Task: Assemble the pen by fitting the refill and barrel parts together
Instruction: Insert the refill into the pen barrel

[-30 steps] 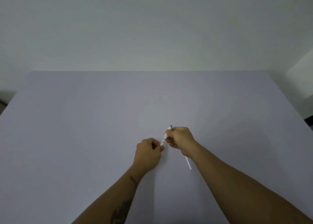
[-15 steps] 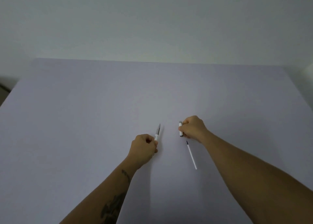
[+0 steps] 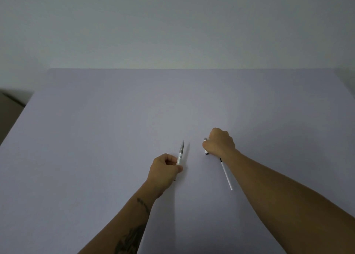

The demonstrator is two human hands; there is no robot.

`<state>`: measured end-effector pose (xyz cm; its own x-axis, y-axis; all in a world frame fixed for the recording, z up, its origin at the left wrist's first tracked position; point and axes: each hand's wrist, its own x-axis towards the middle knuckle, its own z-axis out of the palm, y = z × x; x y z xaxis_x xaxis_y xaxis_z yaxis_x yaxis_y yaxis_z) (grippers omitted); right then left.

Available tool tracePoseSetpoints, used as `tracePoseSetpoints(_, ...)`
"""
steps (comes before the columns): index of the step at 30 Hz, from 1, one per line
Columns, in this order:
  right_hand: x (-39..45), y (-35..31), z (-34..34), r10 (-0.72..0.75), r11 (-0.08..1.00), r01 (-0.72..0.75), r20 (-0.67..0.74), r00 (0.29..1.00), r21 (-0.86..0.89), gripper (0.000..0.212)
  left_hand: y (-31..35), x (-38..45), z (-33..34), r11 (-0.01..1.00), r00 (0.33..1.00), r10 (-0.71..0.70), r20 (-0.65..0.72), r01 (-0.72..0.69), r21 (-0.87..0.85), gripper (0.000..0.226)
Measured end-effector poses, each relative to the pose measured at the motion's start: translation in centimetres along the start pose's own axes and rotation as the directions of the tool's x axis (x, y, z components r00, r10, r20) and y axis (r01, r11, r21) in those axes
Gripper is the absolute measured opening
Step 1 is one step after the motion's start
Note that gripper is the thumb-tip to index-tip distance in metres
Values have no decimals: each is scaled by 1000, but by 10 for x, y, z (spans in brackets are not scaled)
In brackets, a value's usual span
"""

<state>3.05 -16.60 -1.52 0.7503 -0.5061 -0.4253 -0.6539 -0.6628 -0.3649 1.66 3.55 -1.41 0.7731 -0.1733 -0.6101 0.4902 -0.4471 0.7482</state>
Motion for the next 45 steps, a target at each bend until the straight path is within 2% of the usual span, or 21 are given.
tracePoseSetpoints(2,-8,-1,-7,-34,999,35,-42,999,39,10,3,-3,-1,999,1000,22,-16,-23,-23,11)
tracePoseSetpoints(4,-18,-4,-13,-78,966,76,-1,997,249,12,6,-6,0,998,997,54,-46,-56,-33,12)
tracePoseSetpoints(6,-34,-9,-16,-114,859,10,172,979,512,12,10,-11,2,994,990,105,-93,-108,-22,12)
tracePoseSetpoints(8,-48,-11,-14,-127,755,-99,292,948,649,17,16,-17,5,985,977,171,-127,-170,14,11)
tracePoseSetpoints(11,-60,-15,-12,-122,660,-130,277,953,740,19,23,-25,10,961,954,272,-129,-264,78,11)
tracePoseSetpoints(14,-69,-16,-18,-107,620,-91,199,974,779,17,27,-34,12,945,940,321,-111,-310,108,10)
tracePoseSetpoints(18,-79,-13,-30,-155,606,-62,195,969,793,15,29,-40,12,932,935,350,-59,-341,118,7)
tracePoseSetpoints(24,-92,-6,-36,-101,475,-169,244,965,864,13,34,-49,10,906,909,414,-47,-406,119,8)
tracePoseSetpoints(30,-98,-10,-33,-70,492,-52,99,993,869,13,40,-52,1,909,912,408,40,-410,71,15)
tracePoseSetpoints(34,-102,-11,-35,-107,489,-50,116,987,871,17,41,-53,-7,919,915,388,111,-393,32,19)
tracePoseSetpoints(38,-108,-14,-34,-128,444,-75,146,981,893,15,41,-55,-7,919,916,388,102,-393,32,20)
tracePoseSetpoints(45,-110,-17,-30,-25,466,-21,37,999,885,16,40,-56,-2,911,909,411,72,-412,5,8)
